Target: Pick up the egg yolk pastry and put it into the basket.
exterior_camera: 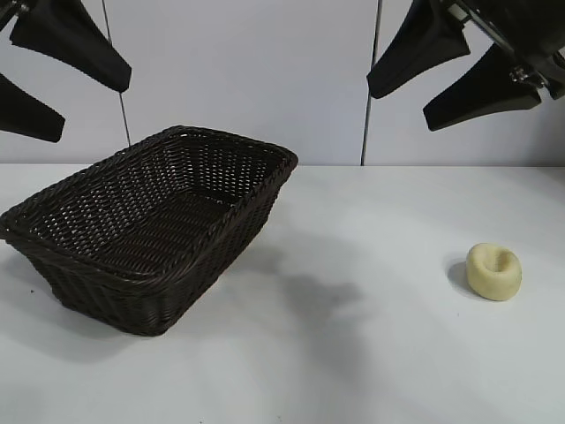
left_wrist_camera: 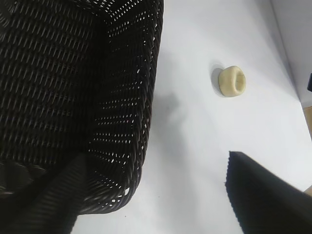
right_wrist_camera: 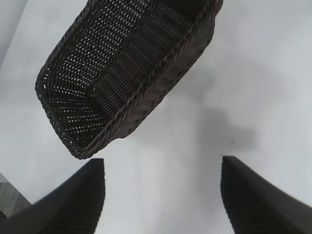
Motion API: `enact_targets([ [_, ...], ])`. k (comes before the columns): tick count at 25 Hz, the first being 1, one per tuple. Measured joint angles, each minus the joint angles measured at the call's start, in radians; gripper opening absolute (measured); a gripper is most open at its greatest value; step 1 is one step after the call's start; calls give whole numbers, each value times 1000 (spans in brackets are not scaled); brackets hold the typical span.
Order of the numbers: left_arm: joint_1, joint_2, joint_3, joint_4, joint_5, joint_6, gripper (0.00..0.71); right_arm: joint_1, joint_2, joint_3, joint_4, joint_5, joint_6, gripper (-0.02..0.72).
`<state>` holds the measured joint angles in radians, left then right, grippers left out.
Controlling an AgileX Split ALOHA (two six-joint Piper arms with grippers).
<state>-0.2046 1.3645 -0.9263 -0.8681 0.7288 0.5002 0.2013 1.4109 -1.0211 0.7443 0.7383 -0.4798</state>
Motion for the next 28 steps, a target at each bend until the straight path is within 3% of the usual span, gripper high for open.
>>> enact_targets([
  [8,0,0,0,-16,-18,-28,571,0,0,0,0,0,0,489],
  [12,0,0,0,-17,-17,-246,571,0,0,0,0,0,0,489],
  [16,1,0,0,32,-15,-593,571,0,0,0,0,0,0,489],
  [24,1,0,0,423,29,-1161,571,0,0,0,0,-1,0,489],
  [28,1,0,0,545,37,-1298,571,0,0,0,0,-1,0,489],
])
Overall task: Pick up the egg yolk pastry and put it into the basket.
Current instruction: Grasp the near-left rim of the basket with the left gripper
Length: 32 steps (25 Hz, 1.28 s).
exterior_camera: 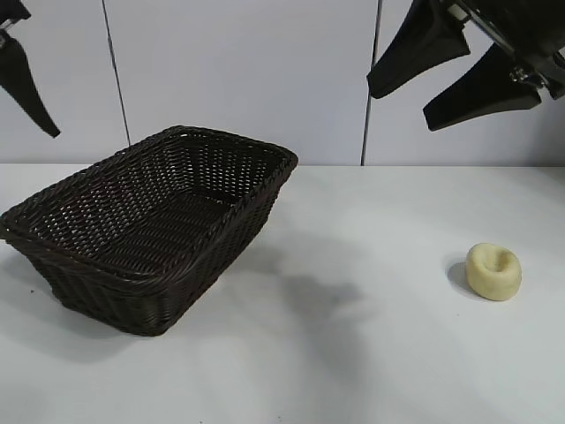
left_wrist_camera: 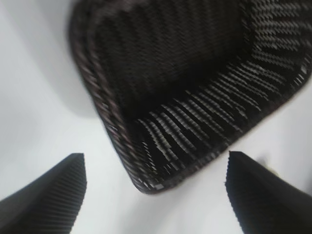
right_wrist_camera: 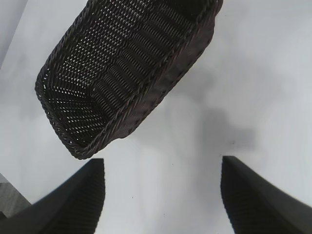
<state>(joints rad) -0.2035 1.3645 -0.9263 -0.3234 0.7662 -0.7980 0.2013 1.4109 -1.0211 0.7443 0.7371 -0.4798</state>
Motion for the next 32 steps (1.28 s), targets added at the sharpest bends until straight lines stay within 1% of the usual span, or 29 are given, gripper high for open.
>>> enact_targets([
  [5,0,0,0,15,0,-39,571,0,0,0,0,0,0,489],
  [7,-7,0,0,15,0,-42,571,0,0,0,0,0,0,489],
  [8,-15,0,0,14,0,-42,571,0,0,0,0,0,0,489],
  [13,-87,16,0,24,-31,-100,571,0,0,0,0,-2,0,489],
  [18,-99,123,0,46,-41,-125,571,0,0,0,0,-2,0,489],
  [26,-99,285,0,48,-125,-127,571,0,0,0,0,-2,0,489],
  [32,-128,377,0,49,-164,-158,571,0,0,0,0,-3,0,489],
])
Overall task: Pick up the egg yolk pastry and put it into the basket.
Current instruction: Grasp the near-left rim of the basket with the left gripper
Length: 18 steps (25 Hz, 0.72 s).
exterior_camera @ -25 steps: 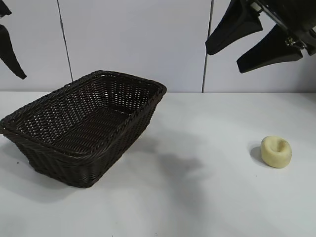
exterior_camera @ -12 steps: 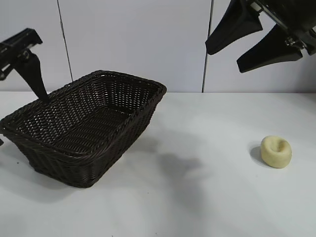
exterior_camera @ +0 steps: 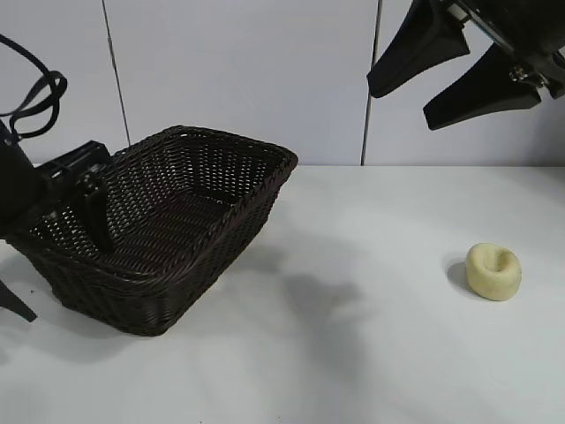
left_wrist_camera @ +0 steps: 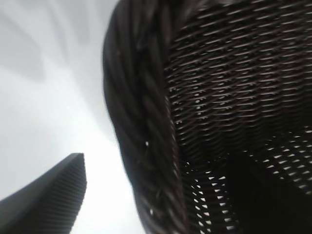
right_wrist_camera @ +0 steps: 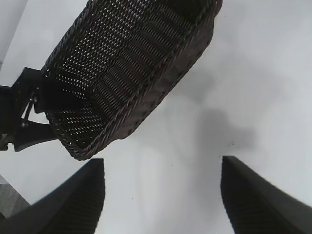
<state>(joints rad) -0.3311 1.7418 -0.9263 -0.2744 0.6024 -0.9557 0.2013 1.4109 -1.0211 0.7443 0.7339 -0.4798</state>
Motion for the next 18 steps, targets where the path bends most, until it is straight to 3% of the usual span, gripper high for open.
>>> enact_targets([
  [6,-2,19,0,-1,-48,-11,571,0,0,0,0,0,0,489],
  [8,-2,20,0,-1,-57,-11,538,0,0,0,0,0,0,489],
  [13,-2,20,0,-1,-60,-14,304,0,0,0,0,0,0,489],
  [18,-2,20,0,-4,-64,-31,132,0,0,0,0,0,0,489],
])
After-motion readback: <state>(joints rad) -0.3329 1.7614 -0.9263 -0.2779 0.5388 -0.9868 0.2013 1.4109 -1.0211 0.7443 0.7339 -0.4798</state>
